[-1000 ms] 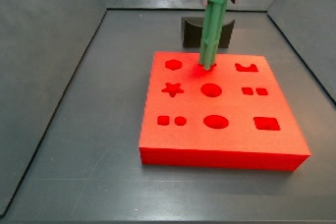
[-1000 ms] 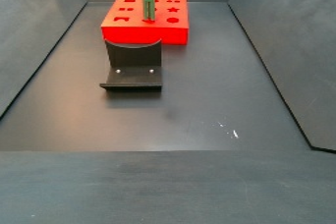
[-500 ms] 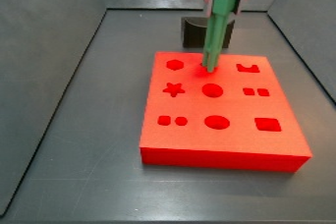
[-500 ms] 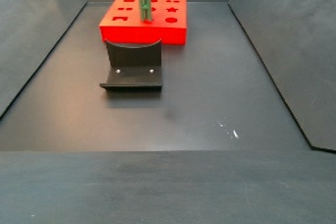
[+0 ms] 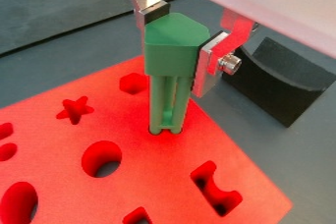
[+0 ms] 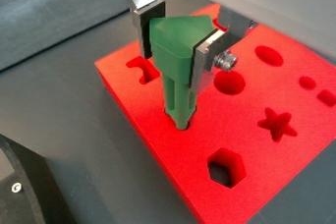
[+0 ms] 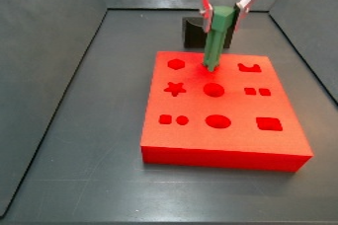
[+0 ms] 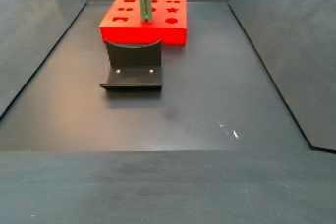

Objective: Insert the 3 prong object.

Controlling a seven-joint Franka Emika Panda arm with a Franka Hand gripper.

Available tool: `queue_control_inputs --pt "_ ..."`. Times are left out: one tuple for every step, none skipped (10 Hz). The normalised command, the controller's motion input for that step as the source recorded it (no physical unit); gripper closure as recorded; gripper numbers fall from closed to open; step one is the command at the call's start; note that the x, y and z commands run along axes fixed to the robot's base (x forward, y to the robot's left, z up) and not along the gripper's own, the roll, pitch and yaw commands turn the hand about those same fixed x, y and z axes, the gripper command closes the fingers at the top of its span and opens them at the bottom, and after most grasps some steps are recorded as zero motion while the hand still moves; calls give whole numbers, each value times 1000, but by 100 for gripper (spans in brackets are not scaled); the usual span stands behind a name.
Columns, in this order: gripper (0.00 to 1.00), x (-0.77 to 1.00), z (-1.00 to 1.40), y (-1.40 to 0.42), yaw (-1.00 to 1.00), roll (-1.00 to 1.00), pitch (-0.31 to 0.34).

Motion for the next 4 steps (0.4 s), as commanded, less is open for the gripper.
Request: queue_control_inputs --pt "100 0 -203 -117 -43 201 20" --pt "100 0 -209 -129 -20 186 16" --pt "100 0 -17 0 0 74 -1" --pt "100 0 0 0 0 0 0"
